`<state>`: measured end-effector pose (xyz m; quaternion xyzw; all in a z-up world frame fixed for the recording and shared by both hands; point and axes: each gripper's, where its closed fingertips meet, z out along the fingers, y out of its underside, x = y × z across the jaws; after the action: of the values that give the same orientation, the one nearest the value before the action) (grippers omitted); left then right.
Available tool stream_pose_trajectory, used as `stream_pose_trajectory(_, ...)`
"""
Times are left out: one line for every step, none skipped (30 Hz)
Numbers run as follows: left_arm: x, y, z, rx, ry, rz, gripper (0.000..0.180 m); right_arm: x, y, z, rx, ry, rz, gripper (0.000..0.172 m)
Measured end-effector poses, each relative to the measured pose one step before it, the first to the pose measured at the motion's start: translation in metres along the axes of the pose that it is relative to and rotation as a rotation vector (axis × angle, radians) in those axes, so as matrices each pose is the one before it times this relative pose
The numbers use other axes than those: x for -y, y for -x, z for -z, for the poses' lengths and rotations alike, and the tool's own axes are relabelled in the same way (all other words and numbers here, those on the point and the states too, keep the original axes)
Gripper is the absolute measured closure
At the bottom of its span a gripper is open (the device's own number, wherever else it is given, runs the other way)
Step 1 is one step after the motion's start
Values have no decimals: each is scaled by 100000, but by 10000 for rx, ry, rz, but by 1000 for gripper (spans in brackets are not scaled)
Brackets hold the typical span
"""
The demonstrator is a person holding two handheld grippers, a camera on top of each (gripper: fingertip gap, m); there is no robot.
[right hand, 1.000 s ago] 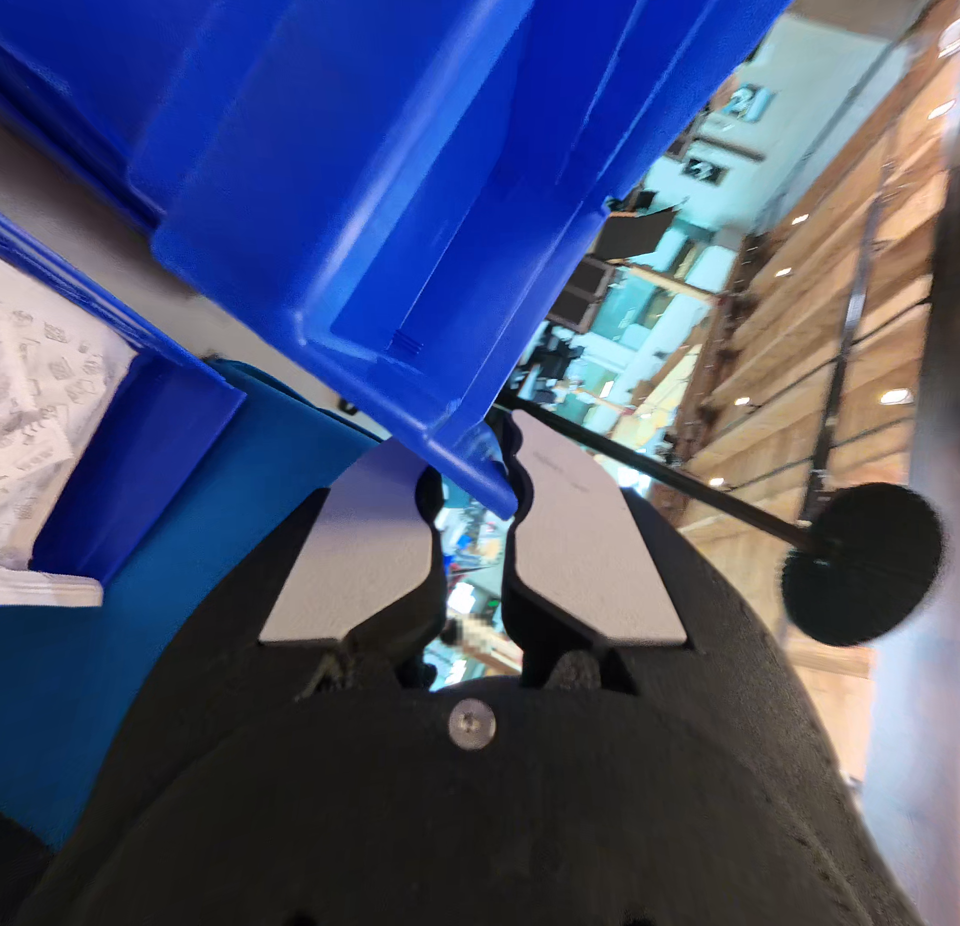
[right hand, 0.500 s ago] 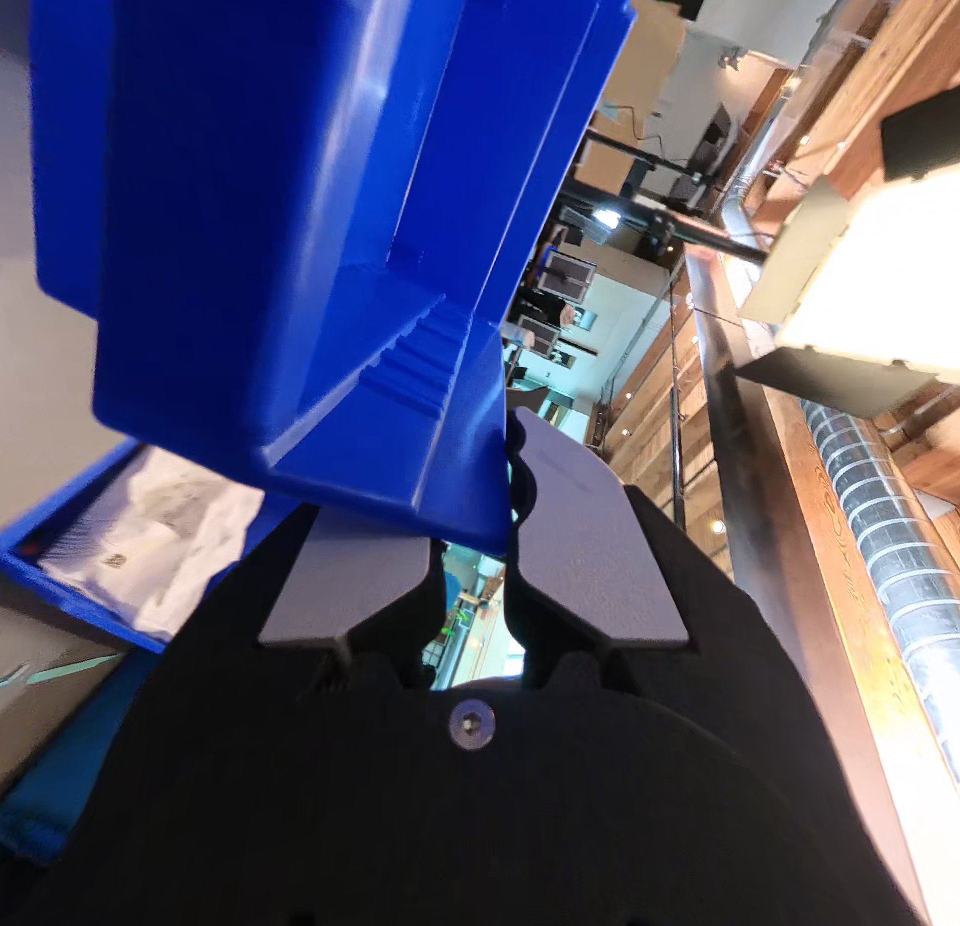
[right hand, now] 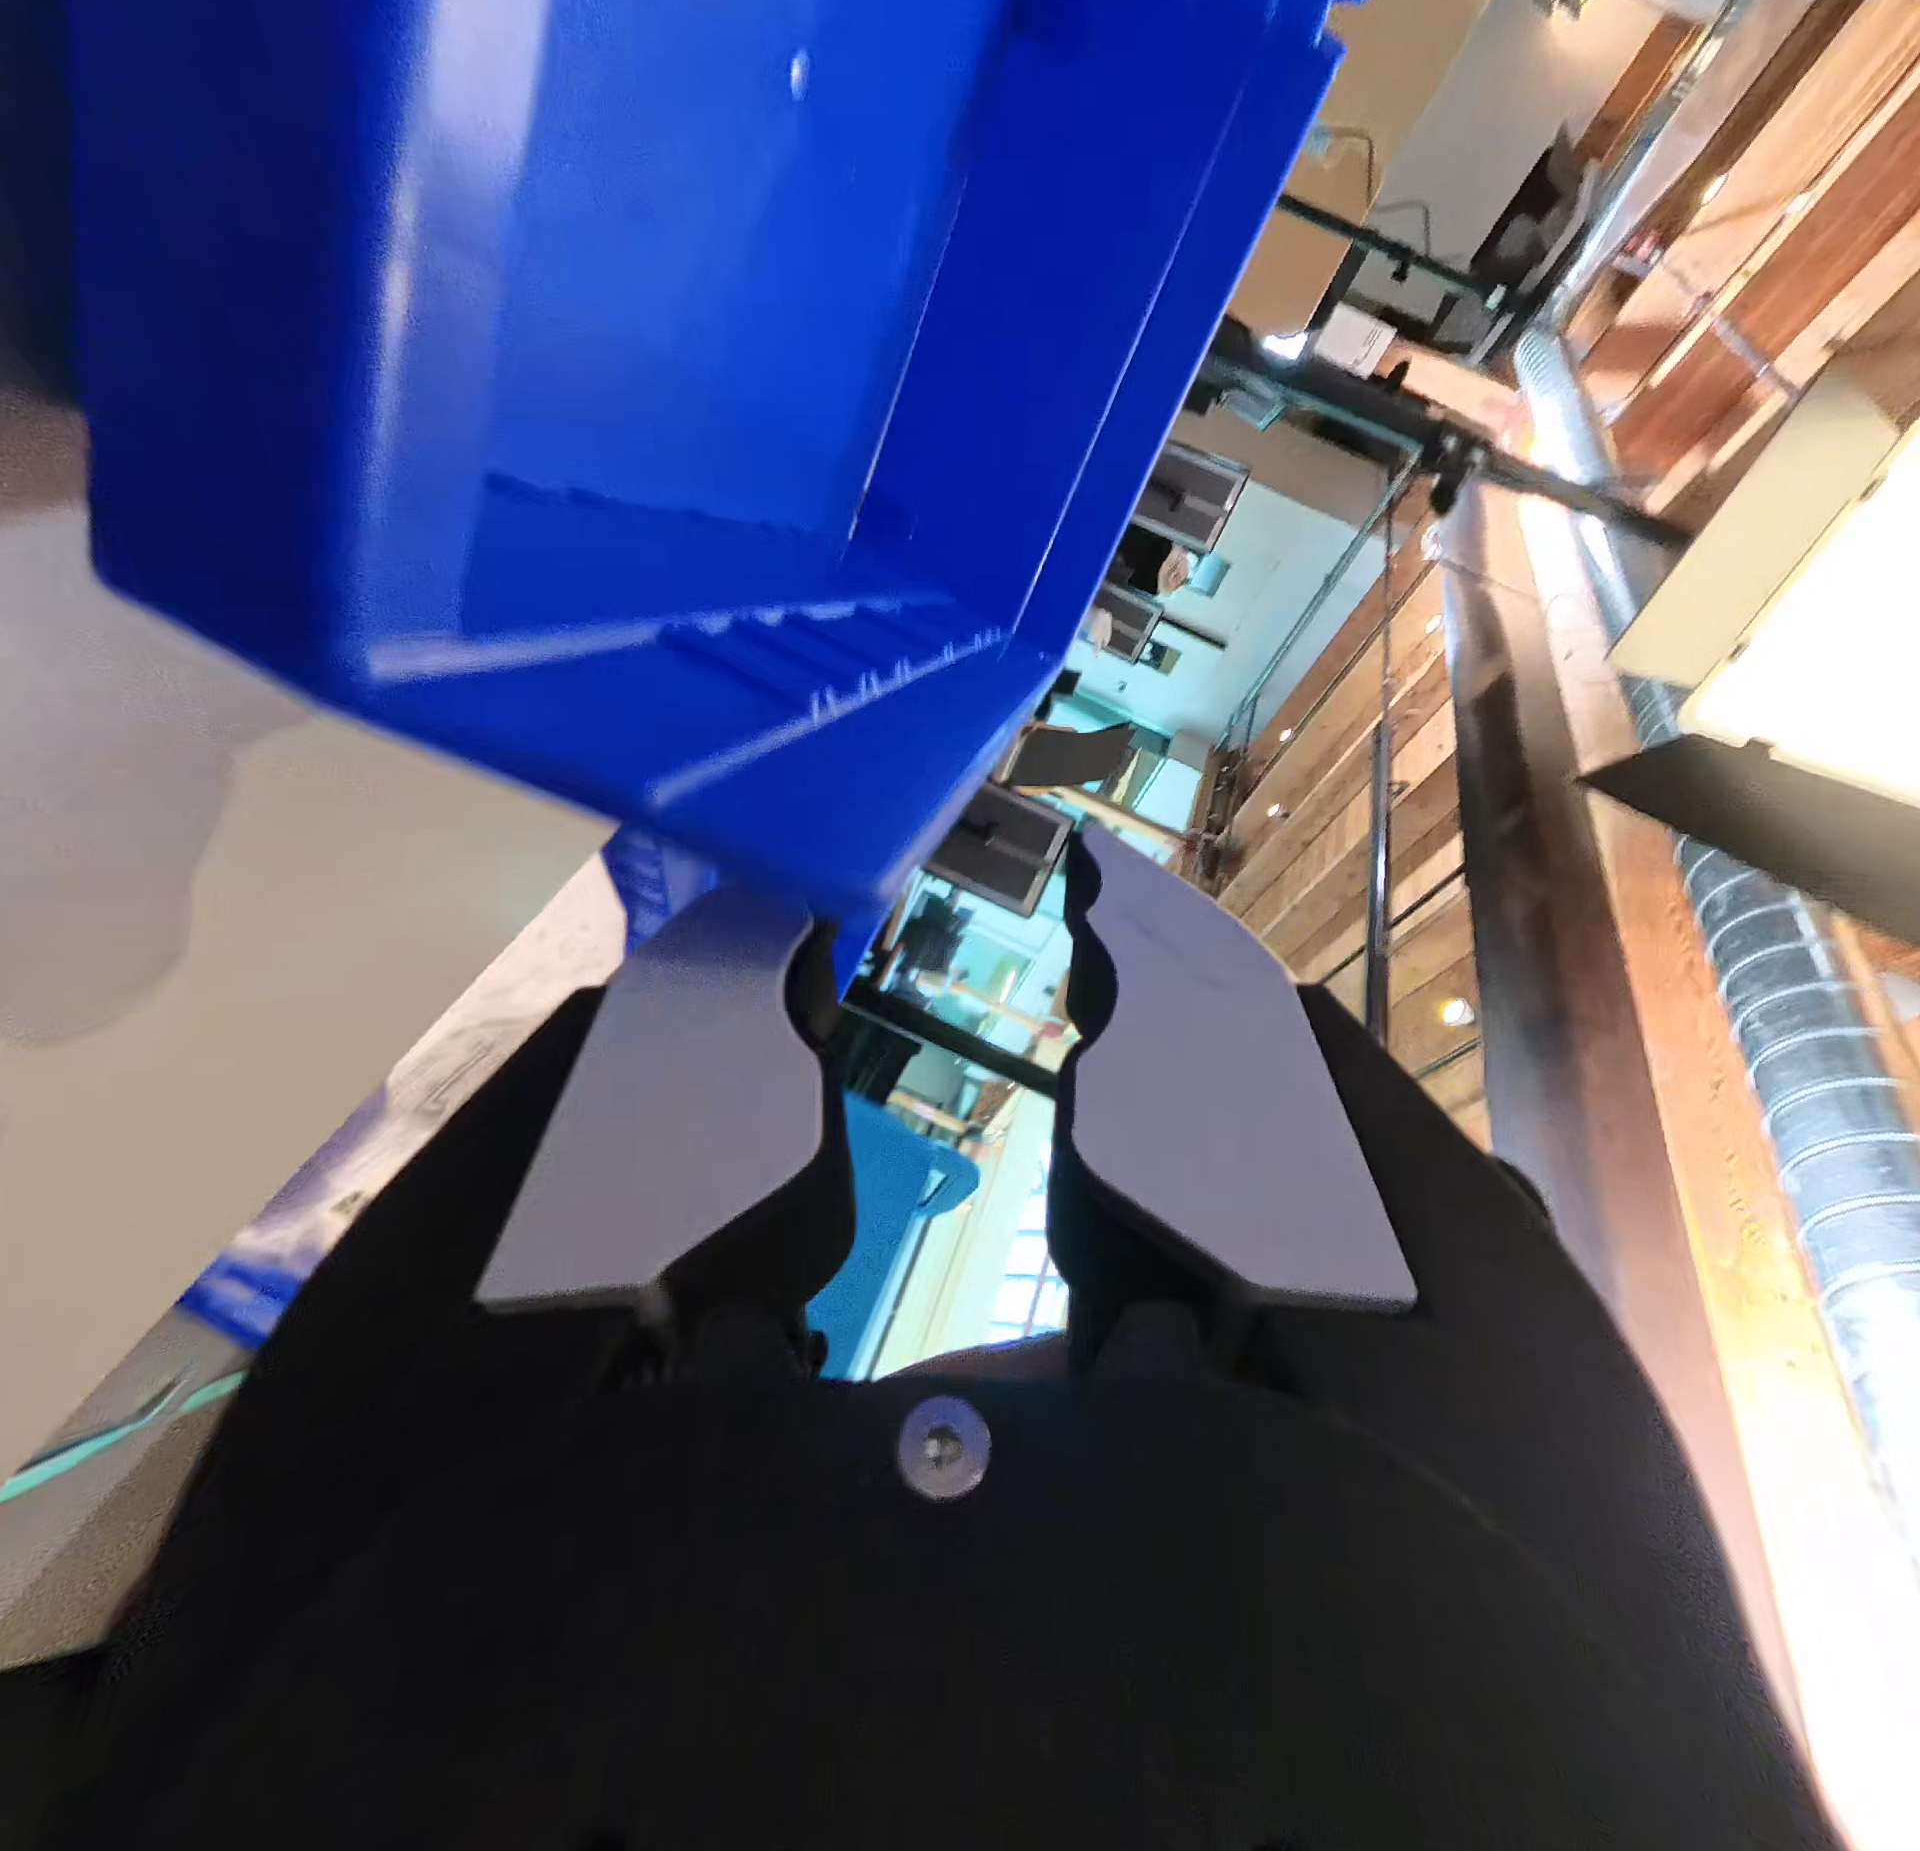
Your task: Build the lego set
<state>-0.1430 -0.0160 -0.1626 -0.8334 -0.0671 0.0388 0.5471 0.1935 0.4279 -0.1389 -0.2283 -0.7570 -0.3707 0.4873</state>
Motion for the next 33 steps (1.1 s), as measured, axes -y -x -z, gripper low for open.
stream_pose_trajectory(-99, 584, 943, 276, -177, 113, 140, -674, 14, 608, 89, 128, -163, 127)
stream_pose_trajectory(-42, 799, 1110, 350, -162, 125, 140, -608, -6, 685, 94, 94, -103, 126)
stream_pose_trajectory(-32, 967, 1206, 384, -115, 144, 140, -447, -92, 766, 60, 60, -45, 126)
stream_pose_trajectory(-72, 1149, 1279, 427, -56, 140, 140, -212, -231, 795, 23, 29, 10, 126)
stream_pose_trajectory(-153, 1316, 1309, 480, 8, 101, 141, 69, -288, 792, 25, -1, 62, 127)
stream_pose_trajectory(-266, 1528, 1303, 549, 84, 80, 141, 485, -394, 779, 13, -78, 94, 128)
stream_pose_trajectory(-350, 1706, 1258, 626, 152, 110, 141, 937, -541, 730, -42, -176, 104, 129)
stream_pose_trajectory(-404, 1770, 1183, 653, 216, 131, 141, 1401, -700, 668, -97, -283, 105, 130)
stream_pose_trajectory(-399, 1700, 1036, 605, 255, 71, 141, 1830, -768, 542, -98, -381, 107, 131)
stream_pose_trajectory(-377, 1592, 832, 539, 271, 3, 142, 2114, -826, 367, -87, -428, 98, 132)
stream_pose_trajectory(-412, 1487, 540, 449, 326, -52, 142, 2354, -875, 205, -87, -473, 74, 132)
stream_pose_trajectory(-515, 1354, 231, 376, 441, -167, 142, 2566, -883, 44, -91, -535, 45, 132)
stream_pose_trajectory(-546, 1250, -40, 377, 524, -334, 142, 2696, -877, -114, -98, -576, 9, 133)
stream_pose_trajectory(-436, 1238, -244, 455, 464, -459, 142, 2756, -847, -251, -119, -599, -42, 133)
stream_pose_trajectory(-377, 1052, -465, 386, 426, -503, 141, 2772, -712, -408, -117, -619, -100, 133)
stream_pose_trajectory(-436, 747, -626, 229, 486, -454, 140, 2715, -513, -563, -95, -628, -156, 133)
stream_pose_trajectory(-331, 578, -701, 157, 437, -370, 140, 2566, -274, -709, -69, -588, -198, 134)
stream_pose_trajectory(-244, 449, -723, 125, 389, -285, 140, 2291, -11, -833, -28, -484, -204, 134)
stream_pose_trajectory(-242, 421, -711, 170, 420, -266, 140, 1988, 221, -893, -12, -387, -168, 134)
stream_pose_trajectory(-275, 335, -674, 187, 448, -302, 140, 1727, 347, -903, -27, -332, -153, 134)
stream_pose_trajectory(-317, 303, -657, 207, 470, -327, 140, 1466, 535, -871, 13, -300, -173, 135)
stream_pose_trajectory(-275, 186, -616, 180, 431, -306, 140, 1193, 681, -841, 66, -260, -205, 135)
stream_pose_trajectory(-182, -34, -626, 50, 344, -274, 140, 873, 764, -758, 99, -196, -216, 135)
stream_pose_trajectory(-180, -102, -664, 12, 330, -245, 140, 589, 765, -685, 89, -148, -193, 135)
stream_pose_trajectory(-177, -65, -660, 32, 308, -242, 141, 333, 672, -558, 52, -104, -178, 136)
stream_pose_trajectory(-273, 158, -652, 150, 366, -204, 141, 113, 599, -456, 35, -70, -173, 136)
stream_pose_trajectory(-296, 171, -604, 153, 366, -184, 142, -64, 552, -332, 61, -43, -149, 137)
stream_pose_trajectory(-133, 23, -447, 44, 242, -132, 149, -233, 507, -199, 111, -2, -104, 137)
stream_pose_trajectory(-39, 25, -331, 41, 160, -36, 152, -316, 370, -57, 94, 15, -76, 137)
stream_pose_trajectory(-54, 87, -244, 89, 150, 6, 154, -315, 215, 67, 49, -23, -86, 137)
stream_pose_trajectory(-72, 103, -206, 135, 147, -54, 158, -279, 143, 131, 40, -68, -119, 137)
stream_pose_trajectory(-37, 98, -191, 162, 117, -96, 161, -291, 126, 130, 38, -69, -140, 138)
stream_pose_trajectory(-28, 165, -166, 208, 114, -103, 166, -334, 142, 62, 44, -35, -139, 138)
